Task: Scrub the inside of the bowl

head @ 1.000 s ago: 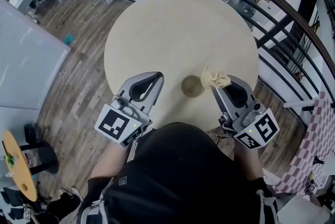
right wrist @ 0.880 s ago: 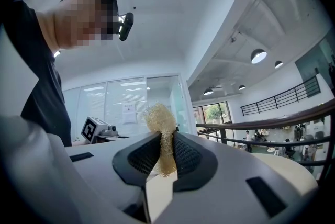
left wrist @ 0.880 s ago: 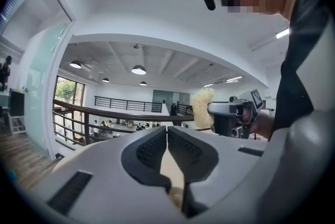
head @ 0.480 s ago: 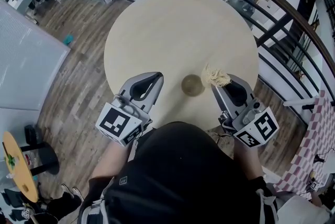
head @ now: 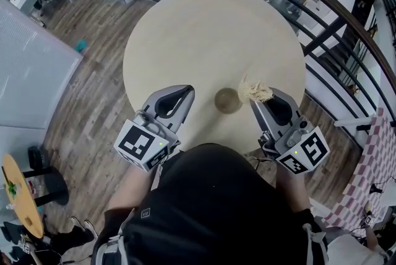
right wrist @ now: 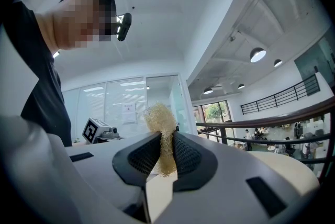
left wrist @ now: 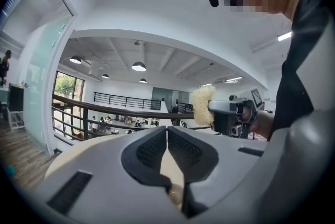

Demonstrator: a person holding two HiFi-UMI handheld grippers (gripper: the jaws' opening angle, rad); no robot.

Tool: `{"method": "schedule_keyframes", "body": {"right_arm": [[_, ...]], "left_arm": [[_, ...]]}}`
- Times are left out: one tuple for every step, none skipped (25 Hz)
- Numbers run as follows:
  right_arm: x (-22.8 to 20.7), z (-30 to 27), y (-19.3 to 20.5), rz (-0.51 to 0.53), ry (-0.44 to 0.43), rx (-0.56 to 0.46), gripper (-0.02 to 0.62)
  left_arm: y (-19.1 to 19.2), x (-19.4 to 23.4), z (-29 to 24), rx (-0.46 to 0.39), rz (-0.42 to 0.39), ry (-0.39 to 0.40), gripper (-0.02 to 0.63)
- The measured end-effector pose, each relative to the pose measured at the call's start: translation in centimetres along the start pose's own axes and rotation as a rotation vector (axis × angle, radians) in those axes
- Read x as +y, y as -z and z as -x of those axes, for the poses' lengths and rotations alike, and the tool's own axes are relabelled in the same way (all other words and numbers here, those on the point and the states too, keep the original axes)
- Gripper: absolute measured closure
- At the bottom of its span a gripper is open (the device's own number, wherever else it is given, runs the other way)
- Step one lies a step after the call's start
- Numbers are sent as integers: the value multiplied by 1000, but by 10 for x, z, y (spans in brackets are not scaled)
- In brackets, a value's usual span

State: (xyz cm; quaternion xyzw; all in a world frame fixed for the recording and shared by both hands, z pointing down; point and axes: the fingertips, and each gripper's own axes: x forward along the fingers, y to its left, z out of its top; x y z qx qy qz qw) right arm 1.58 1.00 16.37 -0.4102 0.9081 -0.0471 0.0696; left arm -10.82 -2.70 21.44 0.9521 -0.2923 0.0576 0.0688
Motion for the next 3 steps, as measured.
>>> {"method": "schedule_keyframes", "body": {"right_arm": [[0,0,0,0,0,0,523],[0,0,-1,0,0,-1,523],[-1,0,-1,0,0,-1,523]], "left_arm": [[0,0,0,2,1,1,592],[1,0,-1,4,2,2,592],[1,0,-1,7,4,2,592]]}}
